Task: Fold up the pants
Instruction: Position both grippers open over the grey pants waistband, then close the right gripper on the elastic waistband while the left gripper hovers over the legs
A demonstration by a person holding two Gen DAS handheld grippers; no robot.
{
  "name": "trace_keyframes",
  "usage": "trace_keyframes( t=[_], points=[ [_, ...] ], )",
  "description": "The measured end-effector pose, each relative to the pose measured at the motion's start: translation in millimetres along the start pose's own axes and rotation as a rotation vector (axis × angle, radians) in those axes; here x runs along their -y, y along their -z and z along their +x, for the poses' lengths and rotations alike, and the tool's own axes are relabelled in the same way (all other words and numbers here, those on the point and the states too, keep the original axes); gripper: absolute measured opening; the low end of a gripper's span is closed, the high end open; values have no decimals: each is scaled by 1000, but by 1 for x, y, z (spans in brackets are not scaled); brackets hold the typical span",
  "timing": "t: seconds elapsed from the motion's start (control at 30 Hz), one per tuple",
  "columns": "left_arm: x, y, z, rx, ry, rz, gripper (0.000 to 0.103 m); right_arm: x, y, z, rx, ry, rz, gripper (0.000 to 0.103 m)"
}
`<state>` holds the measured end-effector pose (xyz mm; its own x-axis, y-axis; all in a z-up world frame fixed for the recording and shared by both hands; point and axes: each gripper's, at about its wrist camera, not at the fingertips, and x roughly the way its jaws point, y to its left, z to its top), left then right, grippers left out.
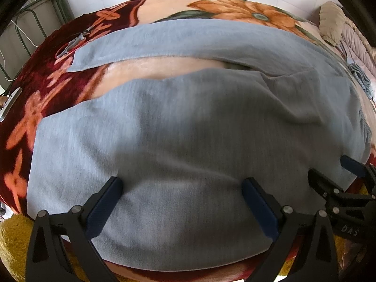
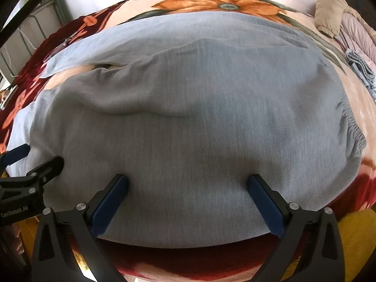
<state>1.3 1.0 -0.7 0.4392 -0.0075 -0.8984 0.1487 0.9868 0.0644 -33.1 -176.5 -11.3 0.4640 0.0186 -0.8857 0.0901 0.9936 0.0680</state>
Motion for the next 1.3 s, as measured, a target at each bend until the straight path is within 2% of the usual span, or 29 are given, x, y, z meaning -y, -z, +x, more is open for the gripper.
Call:
trace_keyframes(
  t=[0.23, 0.5, 0.6, 0.77, 0.87, 1.0, 1.07, 1.3],
  points=[
    [1, 0, -9, 17, 4, 11, 103, 23, 2, -22, -24, -22, 12, 94],
    [32, 5, -29, 27, 90, 148, 102, 92, 8, -49, -7, 46, 232, 94],
    [46, 10, -35, 11, 150, 205, 102, 116, 10, -56, -14, 77, 304, 94],
    [60, 18, -44, 6, 194, 268, 102, 146, 5, -64, -17, 136, 365, 94],
    [61, 19, -42, -15, 202, 276, 102, 160, 3, -62, -23, 142, 423, 94],
    [62, 23, -35, -86, 237, 273, 101, 179, 8, -60, -22, 113, 495, 94],
    [63, 26, -34, -94, 237, 283, 101, 185, 12, -55, -39, 91, 526, 94],
    [74, 33, -30, -110, 208, 341, 101, 184, 4, -40, -82, 107, 494, 94]
  ],
)
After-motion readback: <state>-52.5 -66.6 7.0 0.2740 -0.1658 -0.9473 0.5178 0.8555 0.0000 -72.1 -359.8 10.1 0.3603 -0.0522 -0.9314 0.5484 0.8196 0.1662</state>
